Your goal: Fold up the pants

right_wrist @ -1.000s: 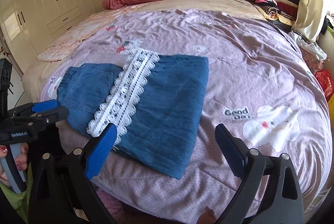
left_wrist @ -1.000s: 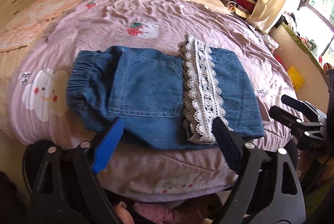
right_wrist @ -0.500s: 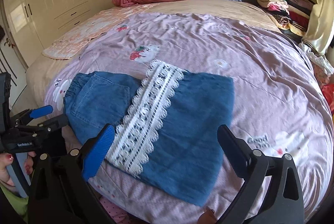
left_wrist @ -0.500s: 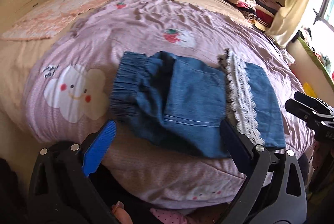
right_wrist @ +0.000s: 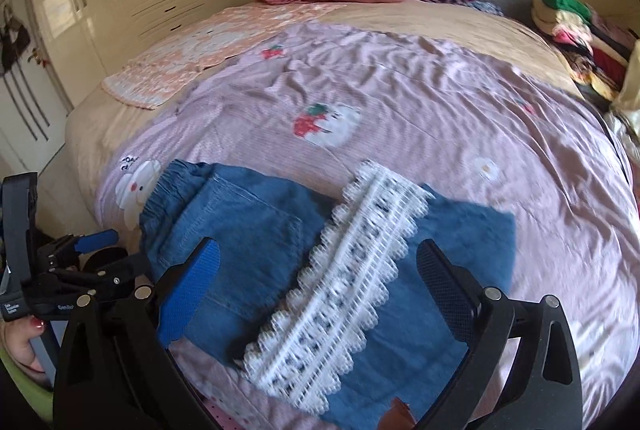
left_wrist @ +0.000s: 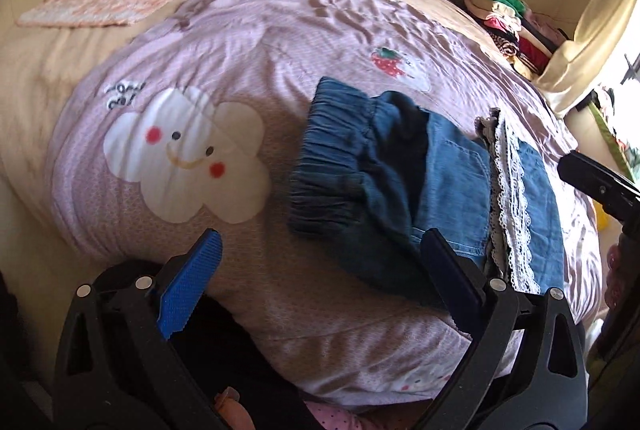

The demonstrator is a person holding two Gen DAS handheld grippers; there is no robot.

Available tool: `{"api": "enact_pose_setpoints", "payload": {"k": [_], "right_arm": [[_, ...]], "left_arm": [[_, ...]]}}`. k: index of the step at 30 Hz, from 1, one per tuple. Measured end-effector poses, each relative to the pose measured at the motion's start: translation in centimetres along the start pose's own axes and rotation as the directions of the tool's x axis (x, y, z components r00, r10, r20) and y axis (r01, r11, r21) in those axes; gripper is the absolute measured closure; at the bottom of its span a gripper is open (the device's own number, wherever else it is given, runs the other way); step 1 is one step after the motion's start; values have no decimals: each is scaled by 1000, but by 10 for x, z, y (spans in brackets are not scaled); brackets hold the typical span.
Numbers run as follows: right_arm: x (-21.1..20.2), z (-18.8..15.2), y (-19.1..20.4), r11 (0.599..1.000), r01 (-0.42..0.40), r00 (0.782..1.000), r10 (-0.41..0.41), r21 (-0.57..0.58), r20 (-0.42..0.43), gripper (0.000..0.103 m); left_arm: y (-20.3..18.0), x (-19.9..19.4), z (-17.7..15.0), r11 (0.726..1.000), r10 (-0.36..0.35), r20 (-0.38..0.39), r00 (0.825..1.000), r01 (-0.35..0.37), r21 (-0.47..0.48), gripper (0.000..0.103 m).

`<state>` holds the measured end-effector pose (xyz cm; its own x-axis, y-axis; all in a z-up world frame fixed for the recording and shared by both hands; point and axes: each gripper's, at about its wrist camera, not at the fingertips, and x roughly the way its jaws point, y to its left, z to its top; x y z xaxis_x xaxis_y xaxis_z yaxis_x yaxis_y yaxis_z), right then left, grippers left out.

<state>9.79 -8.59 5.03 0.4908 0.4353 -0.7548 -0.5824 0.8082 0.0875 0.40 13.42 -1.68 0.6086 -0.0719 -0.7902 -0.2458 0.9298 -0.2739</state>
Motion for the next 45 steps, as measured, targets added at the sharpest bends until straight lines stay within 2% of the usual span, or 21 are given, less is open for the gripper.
{"api": "enact_pose_setpoints", "payload": {"k": [5, 6, 8, 10, 13, 19, 26, 27, 28, 29, 30, 32, 34, 36, 38, 40, 42, 45], "right_arm": [[22, 23, 18, 993, -98, 995, 96, -62, -35, 5], [26, 27, 21, 991, -111, 993, 108, -77, -41, 5], [36, 36, 28, 984, -143, 988, 137, -107, -65, 5], [49, 46, 34, 975, -176, 982, 164, -133, -94, 5], [67, 56, 43, 961, -224, 969, 202, -160, -144, 5], [103, 67, 71, 917, -335, 928, 280, -218, -245, 6], [145, 75, 100, 853, -455, 866, 356, -256, -352, 7], [151, 75, 103, 840, -480, 850, 373, -253, -372, 11], [158, 74, 105, 829, -502, 833, 387, -245, -397, 24], [162, 73, 105, 824, -514, 822, 393, -238, -412, 32], [170, 70, 106, 813, -539, 800, 412, -220, -437, 51], [171, 65, 103, 807, -550, 796, 430, -214, -426, 57], [165, 67, 93, 800, -576, 782, 480, -166, -398, 70], [151, 71, 80, 785, -605, 767, 532, -130, -359, 75], [133, 73, 69, 763, -636, 753, 579, -116, -313, 75], [114, 75, 59, 748, -653, 746, 608, -119, -274, 75], [94, 76, 49, 736, -663, 743, 624, -137, -241, 75], [69, 77, 29, 720, -675, 736, 648, -158, -193, 75]], "left_arm": [[8, 10, 1, 997, -65, -6, 998, 64, -53, 12], [9, 12, 0, 994, -88, -9, 996, 88, -65, 16], [9, 19, 1, 988, -129, -26, 991, 126, -90, 31], [9, 25, 2, 984, -147, -34, 989, 143, -103, 38], [11, 31, 4, 981, -158, -31, 987, 153, -118, 43], [12, 37, 4, 981, -157, -21, 987, 154, -115, 47], [13, 39, 6, 981, -169, -19, 985, 166, -103, 47], [13, 40, 7, 980, -172, -19, 985, 170, -102, 47], [13, 40, 8, 980, -177, -19, 984, 174, -100, 47], [14, 41, 8, 979, -183, -21, 983, 180, -101, 47], [16, 41, 8, 978, -187, -21, 982, 184, -102, 47], [17, 42, 8, 976, -195, -23, 981, 191, -102, 46], [18, 41, 9, 973, -207, -20, 978, 204, -106, 43], [18, 39, 10, 970, -217, -10, 976, 215, -111, 36], [18, 36, 12, 968, -223, 7, 975, 222, -115, 22], [16, 33, 13, 964, -240, 22, 971, 241, -116, 19], [11, 30, 17, 952, -281, 37, 959, 283, -116, 18], [-1, 29, 23, 918, -376, 39, 926, 378, -121, 18]]}}
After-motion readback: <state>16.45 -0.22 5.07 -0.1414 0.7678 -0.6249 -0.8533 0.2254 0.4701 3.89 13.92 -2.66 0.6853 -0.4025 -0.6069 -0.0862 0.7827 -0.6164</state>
